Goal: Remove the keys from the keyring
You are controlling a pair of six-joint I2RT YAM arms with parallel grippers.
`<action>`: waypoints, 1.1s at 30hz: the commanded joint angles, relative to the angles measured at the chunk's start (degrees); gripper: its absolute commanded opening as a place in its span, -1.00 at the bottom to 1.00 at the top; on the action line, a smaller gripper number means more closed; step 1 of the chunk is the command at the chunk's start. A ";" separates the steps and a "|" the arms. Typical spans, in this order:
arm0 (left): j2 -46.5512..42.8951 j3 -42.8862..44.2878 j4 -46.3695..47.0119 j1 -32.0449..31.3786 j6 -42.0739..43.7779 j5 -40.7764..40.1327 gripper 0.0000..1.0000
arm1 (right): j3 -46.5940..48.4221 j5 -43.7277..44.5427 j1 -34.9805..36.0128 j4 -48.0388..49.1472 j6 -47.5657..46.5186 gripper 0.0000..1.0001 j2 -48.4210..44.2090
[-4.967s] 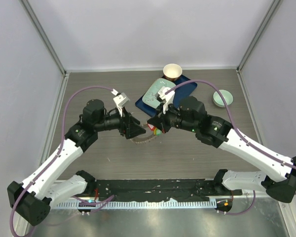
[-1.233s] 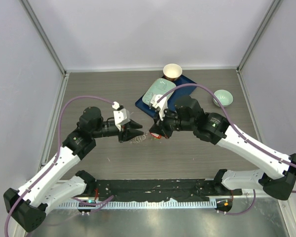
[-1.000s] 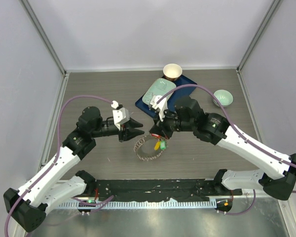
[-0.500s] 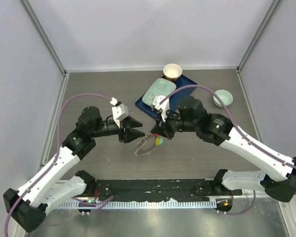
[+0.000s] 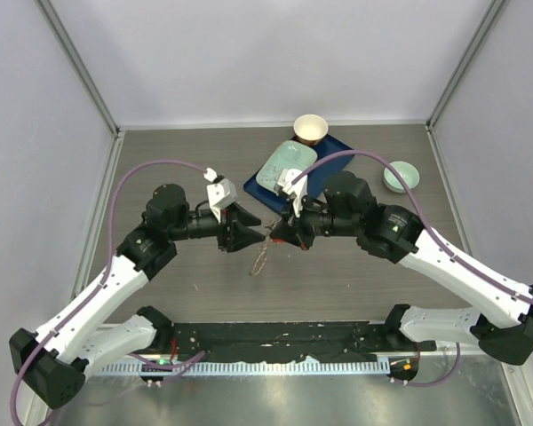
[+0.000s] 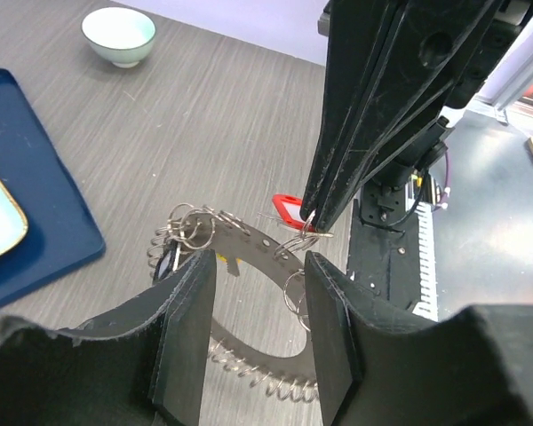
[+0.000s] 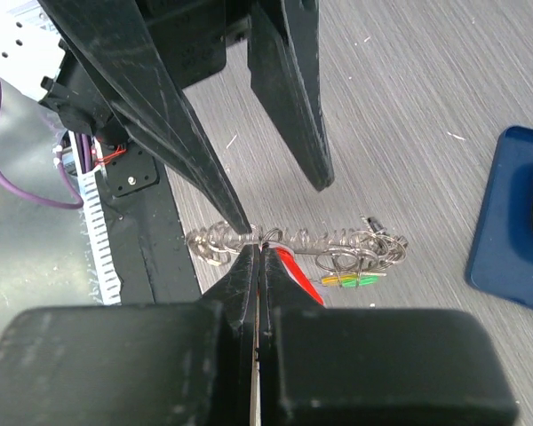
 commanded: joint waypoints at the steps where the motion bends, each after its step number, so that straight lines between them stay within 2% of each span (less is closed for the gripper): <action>1: 1.12 1.61 1.60 -0.65 -2.80 2.52 -0.05 | 2.15 -0.76 0.01 5.16 1.29 -0.99 -2.24; 8: 1.39 0.12 4.68 -0.83 -4.56 3.58 -0.09 | 2.15 -1.03 0.10 6.04 1.91 -0.98 -2.24; 10: 1.91 0.47 5.21 -1.00 -4.65 5.15 -0.22 | 1.89 -1.12 0.18 6.12 2.08 -0.98 -2.32; 23: 3.14 0.20 4.16 -1.80 -2.90 4.81 -0.30 | 2.15 -1.38 0.10 6.74 2.26 -0.98 -2.24; 26: 3.50 0.73 4.07 -1.97 -2.72 5.34 -0.68 | 2.15 -1.47 0.10 6.83 2.26 -0.99 -2.15; 28: 3.58 1.08 4.07 -2.06 -2.46 5.78 -0.77 | 2.06 -1.55 0.10 6.91 2.26 -0.99 -2.06; 29: 3.50 1.26 3.98 -2.06 -2.28 6.04 -0.98 | 1.98 -1.55 0.18 6.83 2.26 -0.98 -2.15; 33: 3.23 1.70 3.89 -2.06 -1.05 6.74 -1.00 | 1.62 -1.64 0.10 6.65 2.26 -0.99 -2.32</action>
